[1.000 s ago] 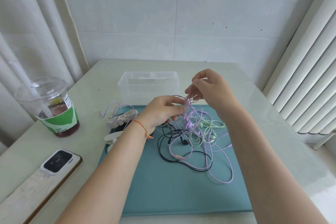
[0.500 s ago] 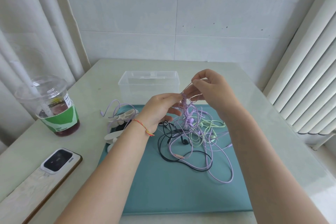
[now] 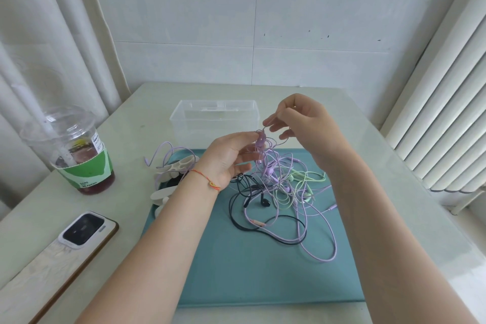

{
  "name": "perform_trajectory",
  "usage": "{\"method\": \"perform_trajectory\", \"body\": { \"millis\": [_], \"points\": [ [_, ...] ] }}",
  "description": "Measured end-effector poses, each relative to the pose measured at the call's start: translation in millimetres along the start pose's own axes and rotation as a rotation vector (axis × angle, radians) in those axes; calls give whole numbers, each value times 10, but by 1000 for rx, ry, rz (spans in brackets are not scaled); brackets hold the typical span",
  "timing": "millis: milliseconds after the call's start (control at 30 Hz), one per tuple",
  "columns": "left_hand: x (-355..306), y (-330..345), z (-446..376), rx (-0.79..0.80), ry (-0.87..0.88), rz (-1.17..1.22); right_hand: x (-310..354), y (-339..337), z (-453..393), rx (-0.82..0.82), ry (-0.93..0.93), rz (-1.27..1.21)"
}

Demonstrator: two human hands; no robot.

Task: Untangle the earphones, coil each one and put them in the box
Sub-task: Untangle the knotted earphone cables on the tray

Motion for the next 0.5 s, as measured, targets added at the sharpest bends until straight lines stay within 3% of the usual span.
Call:
{"method": "perform_trajectory", "body": {
  "millis": [133, 300, 500],
  "points": [
    [-27, -4, 17, -38, 62, -40, -32, 31, -12, 1, 24, -60],
    [-69, 13, 27, 23, 116, -25, -83, -2, 1, -88, 145, -374],
    [-48, 59, 59, 56, 81, -118, -97, 18, 5, -42, 214, -539]
  ]
}}
Point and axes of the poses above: each hand's wrist, its own z-axis away from the middle knuckle, its own y-axis out of the palm, x = y × z, the point moved 5 cm from there along -z, towards the middle knuckle, and after that the axes turned 3 degrees about -y, right-handed, at the moved point
